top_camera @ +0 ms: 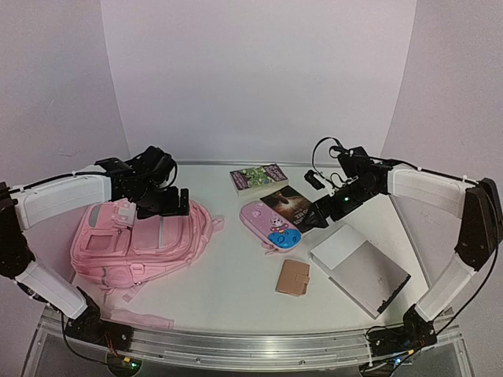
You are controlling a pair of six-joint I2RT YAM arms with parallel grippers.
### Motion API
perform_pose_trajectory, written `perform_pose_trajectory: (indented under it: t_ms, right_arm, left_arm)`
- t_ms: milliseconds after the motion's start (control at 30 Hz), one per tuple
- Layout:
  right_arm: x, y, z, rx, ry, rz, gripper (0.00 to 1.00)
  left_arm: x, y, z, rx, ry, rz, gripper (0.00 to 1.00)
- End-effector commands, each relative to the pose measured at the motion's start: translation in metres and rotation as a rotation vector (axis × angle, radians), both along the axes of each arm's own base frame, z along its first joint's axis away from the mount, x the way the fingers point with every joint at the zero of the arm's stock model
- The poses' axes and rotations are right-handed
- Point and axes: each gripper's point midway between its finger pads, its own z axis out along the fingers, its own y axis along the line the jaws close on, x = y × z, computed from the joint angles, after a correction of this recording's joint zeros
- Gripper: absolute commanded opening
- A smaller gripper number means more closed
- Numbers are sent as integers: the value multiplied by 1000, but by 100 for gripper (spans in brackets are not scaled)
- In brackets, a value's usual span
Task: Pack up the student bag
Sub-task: Adjust the student bag at the center of the board.
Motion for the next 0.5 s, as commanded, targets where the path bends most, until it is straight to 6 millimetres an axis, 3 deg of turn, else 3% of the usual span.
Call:
perform_pose_trajectory:
  t_ms: [0, 167, 467]
  right_arm:
    - [27, 34, 26, 55, -52, 19, 98]
    - [48, 88, 41, 104, -66, 54, 98]
    - [53, 193, 27, 150, -35, 123, 98]
  left_arm:
    - [-8, 27, 12, -19, -39, 160, 100]
    - [-27, 48, 2, -45, 2, 309, 100]
    - [-70, 64, -25, -73, 69, 461, 100]
